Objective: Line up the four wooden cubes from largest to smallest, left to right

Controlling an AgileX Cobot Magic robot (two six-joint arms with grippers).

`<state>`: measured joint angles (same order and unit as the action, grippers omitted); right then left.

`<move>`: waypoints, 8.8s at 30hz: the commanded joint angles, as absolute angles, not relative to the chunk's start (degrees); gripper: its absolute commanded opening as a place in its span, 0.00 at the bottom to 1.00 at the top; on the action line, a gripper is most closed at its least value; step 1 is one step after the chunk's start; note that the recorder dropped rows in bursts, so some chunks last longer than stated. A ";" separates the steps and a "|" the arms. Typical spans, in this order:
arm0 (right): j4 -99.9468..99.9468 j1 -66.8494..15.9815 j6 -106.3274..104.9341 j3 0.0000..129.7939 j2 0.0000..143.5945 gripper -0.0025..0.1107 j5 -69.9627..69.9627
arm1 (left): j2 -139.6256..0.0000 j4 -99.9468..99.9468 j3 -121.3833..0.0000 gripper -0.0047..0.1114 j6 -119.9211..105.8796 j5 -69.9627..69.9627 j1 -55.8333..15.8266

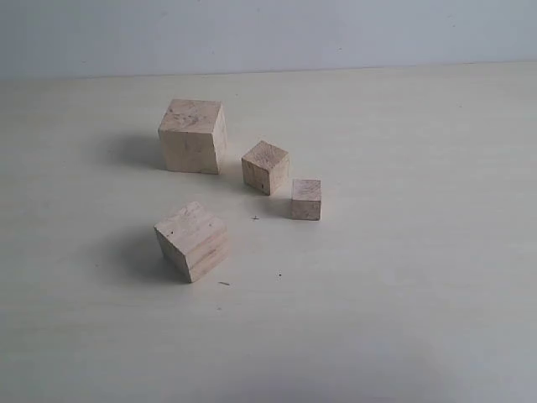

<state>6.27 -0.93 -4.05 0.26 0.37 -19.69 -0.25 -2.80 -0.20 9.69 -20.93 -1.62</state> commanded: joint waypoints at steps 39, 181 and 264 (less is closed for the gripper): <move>18.81 -0.66 2.54 5.25 0.00 0.02 16.49 | 0.00 -2.40 0.00 0.04 9.47 -20.45 -1.95; 46.43 -49.14 -85.66 107.95 136.06 0.02 -43.46 | 0.00 -2.40 0.00 0.04 9.47 -20.45 -1.95; 27.41 -47.96 -62.90 107.82 133.87 0.84 -47.32 | 0.00 -2.40 0.00 0.04 9.47 -20.45 -1.95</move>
<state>26.92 -47.86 -62.39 107.66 133.24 -48.34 -0.25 -2.68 -0.20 9.69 -21.01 -1.62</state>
